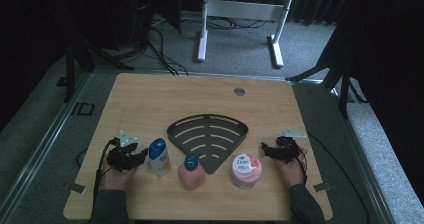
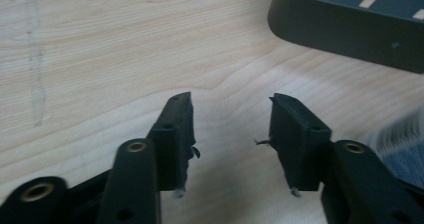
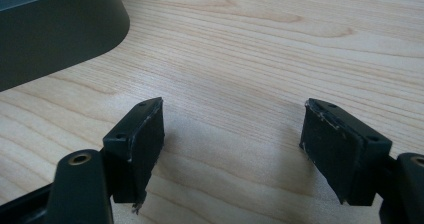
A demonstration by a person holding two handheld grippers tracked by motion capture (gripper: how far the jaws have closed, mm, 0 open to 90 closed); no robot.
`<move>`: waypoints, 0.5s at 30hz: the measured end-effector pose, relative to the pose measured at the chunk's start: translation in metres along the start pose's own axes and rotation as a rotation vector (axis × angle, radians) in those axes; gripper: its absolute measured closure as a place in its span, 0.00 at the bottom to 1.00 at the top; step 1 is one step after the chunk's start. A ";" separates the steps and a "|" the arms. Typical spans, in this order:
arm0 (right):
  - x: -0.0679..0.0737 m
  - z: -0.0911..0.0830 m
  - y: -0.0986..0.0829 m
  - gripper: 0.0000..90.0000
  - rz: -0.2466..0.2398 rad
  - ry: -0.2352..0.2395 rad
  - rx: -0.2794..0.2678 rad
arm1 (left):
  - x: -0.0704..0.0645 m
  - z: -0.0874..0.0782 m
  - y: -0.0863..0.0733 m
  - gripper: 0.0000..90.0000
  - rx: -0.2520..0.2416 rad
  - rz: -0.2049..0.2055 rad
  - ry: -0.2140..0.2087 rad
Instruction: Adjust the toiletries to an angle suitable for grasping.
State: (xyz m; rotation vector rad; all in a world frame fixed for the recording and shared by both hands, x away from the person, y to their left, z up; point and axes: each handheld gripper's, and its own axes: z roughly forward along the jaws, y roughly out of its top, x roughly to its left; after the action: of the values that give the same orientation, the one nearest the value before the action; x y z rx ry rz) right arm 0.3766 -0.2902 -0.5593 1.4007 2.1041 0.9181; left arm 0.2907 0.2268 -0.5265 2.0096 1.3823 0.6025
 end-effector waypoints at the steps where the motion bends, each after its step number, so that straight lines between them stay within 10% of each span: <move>1: 0.000 0.000 0.000 0.28 0.000 0.000 0.000 | -0.001 -0.002 -0.001 0.54 -0.002 0.007 0.002; 15: 0.000 0.000 0.000 0.28 -0.001 0.000 0.000 | -0.012 -0.024 -0.021 0.48 -0.007 0.023 -0.030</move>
State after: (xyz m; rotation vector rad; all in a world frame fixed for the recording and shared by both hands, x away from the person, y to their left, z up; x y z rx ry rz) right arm 0.3766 -0.2903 -0.5593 1.4000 2.1046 0.9179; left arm 0.2568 0.2265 -0.5253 2.0238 1.3390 0.5846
